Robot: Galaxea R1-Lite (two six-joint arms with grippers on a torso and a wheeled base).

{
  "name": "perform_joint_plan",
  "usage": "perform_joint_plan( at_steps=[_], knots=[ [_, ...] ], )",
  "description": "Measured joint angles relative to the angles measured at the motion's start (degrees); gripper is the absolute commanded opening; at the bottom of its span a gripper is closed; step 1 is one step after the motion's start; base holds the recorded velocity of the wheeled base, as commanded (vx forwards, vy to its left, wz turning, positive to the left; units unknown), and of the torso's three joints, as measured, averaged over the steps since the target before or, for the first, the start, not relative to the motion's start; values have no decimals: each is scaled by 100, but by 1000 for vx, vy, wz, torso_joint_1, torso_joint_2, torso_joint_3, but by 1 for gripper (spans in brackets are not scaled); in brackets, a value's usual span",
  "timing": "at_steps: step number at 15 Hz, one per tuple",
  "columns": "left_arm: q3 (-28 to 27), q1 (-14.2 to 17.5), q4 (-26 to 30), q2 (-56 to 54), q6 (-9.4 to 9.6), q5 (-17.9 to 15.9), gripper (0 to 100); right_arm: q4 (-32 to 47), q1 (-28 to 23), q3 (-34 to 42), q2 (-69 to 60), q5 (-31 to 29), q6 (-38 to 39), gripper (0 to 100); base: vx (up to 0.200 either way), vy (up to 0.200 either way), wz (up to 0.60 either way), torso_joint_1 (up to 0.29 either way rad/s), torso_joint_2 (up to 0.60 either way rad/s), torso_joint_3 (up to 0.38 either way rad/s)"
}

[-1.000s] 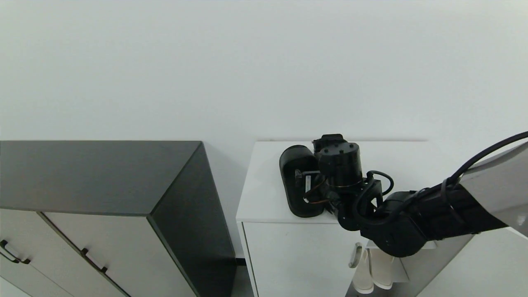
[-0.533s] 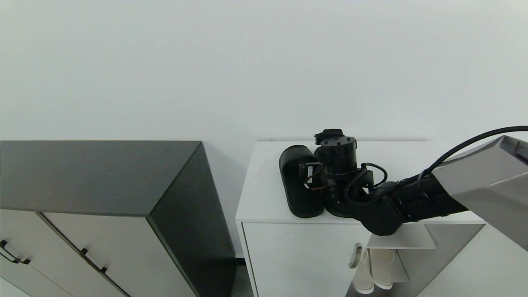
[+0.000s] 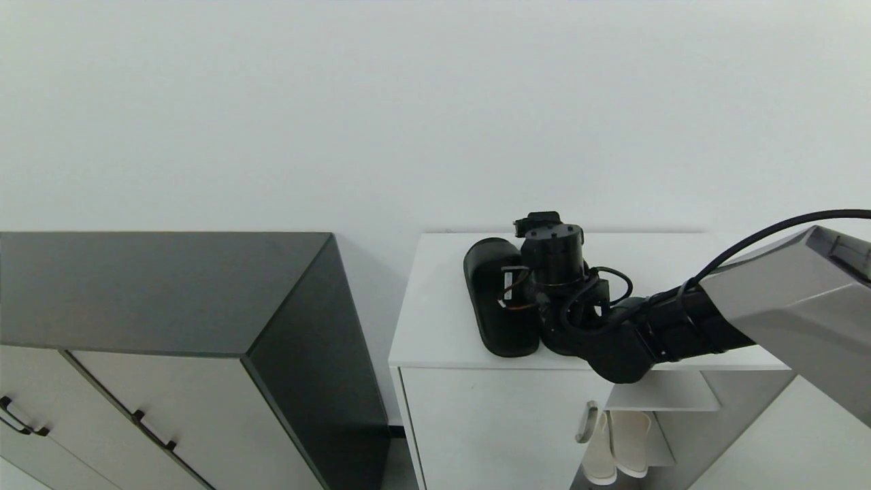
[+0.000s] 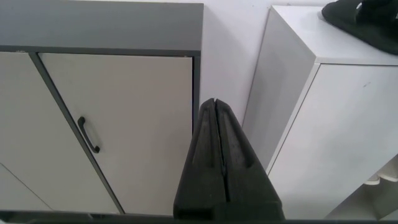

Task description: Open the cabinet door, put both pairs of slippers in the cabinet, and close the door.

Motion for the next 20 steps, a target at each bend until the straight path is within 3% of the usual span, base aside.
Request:
perform_joint_plan(
  at_steps=[5,13,20],
  knots=[
    [0,0,0,0,16,-6,0,-2,129,544,-499,49,-112,0,0,0,0,0,0,0],
    [0,-2,0,0,29,-1,0,-46,901,3270,-2701,974,-197,0,0,0,0,0,0,0],
    [-2,0,2,0,27,0,0,-40,1271,3700,-3231,989,-202,0,0,0,0,0,0,0]
  ],
)
